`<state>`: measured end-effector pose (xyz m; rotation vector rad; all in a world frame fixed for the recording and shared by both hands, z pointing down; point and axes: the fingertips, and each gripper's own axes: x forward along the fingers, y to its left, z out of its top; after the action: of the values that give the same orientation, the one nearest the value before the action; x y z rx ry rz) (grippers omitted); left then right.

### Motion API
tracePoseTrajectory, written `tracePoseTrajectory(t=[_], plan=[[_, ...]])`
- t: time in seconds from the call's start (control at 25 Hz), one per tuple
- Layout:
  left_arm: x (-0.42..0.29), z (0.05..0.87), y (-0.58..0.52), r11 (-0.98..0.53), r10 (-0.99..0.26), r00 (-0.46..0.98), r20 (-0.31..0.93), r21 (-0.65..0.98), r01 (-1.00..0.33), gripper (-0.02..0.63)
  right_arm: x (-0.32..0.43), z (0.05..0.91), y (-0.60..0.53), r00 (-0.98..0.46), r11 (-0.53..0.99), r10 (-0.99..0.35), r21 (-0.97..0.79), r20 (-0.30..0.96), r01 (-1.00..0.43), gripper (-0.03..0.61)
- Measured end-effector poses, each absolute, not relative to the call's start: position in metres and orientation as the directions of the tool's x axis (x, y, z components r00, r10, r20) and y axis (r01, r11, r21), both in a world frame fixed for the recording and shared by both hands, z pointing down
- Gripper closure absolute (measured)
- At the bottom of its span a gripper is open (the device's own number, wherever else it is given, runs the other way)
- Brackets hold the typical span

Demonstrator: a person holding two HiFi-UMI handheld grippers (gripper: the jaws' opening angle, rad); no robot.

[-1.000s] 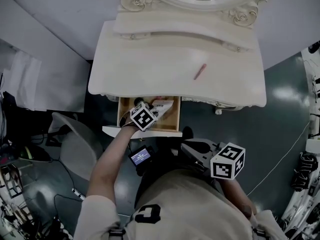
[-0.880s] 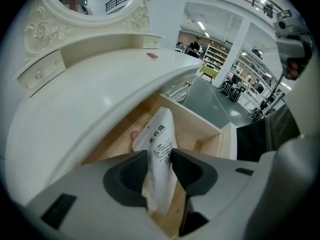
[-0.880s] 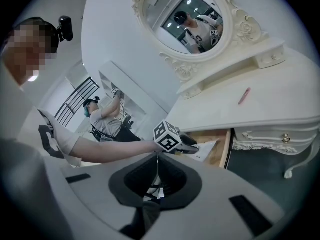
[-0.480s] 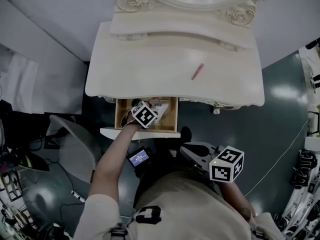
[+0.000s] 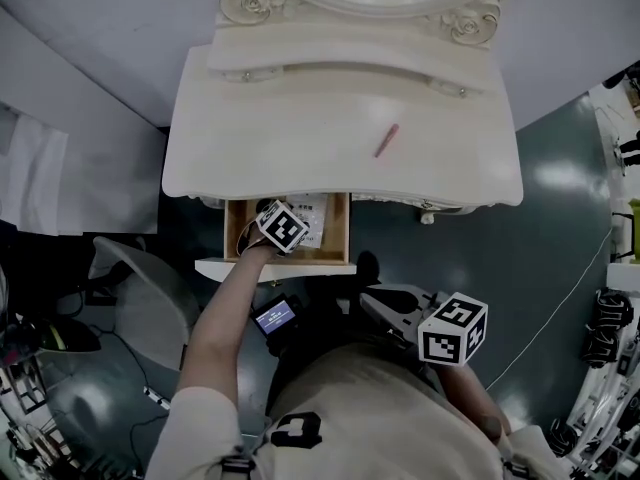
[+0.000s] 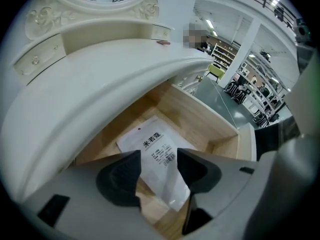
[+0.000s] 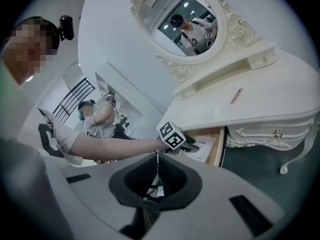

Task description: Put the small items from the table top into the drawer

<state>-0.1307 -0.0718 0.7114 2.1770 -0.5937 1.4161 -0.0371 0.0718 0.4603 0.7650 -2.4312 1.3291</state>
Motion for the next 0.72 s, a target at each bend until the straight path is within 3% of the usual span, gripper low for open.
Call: tracePoseTrajectory(t=[0.72], plan=[[-0.156, 0.686, -0.064, -0.774, -0.145, 0.414, 0.899, 0.158, -0.614, 0.324, -0.058, 0.454, 0.078, -0.833, 0.491, -0.303, -0.673, 0.463, -0.553, 0.549]])
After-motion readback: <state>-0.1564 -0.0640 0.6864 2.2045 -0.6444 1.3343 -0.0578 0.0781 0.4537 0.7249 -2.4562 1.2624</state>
